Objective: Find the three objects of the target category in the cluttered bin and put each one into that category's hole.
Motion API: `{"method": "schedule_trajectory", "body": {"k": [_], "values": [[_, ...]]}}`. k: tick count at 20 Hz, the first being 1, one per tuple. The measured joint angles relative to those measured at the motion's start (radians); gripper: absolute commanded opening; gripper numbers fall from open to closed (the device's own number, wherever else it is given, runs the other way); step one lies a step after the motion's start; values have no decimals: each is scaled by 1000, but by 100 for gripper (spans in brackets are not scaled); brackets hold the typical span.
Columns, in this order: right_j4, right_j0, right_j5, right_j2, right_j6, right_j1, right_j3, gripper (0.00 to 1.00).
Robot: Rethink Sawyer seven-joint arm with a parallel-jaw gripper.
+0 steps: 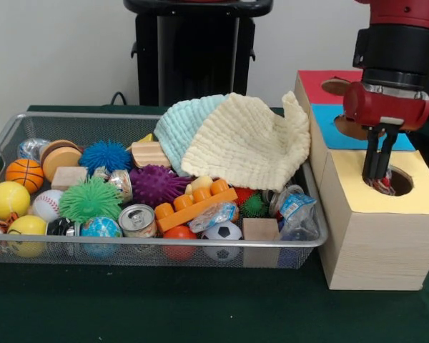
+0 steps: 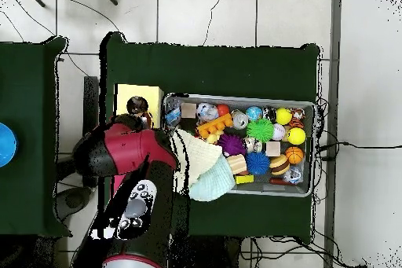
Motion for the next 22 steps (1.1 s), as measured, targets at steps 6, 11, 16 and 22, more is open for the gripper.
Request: {"method": "schedule_trajectory", "body": {"k": [6,11,16,22], "values": [[43,48,7,-42,0,51,-36,0],[72,51,7,-54,0,79,-54,0],[84,35,6,-53,0,99,-63,0],[87,21,4,-45,0,122,-90,0]]}}
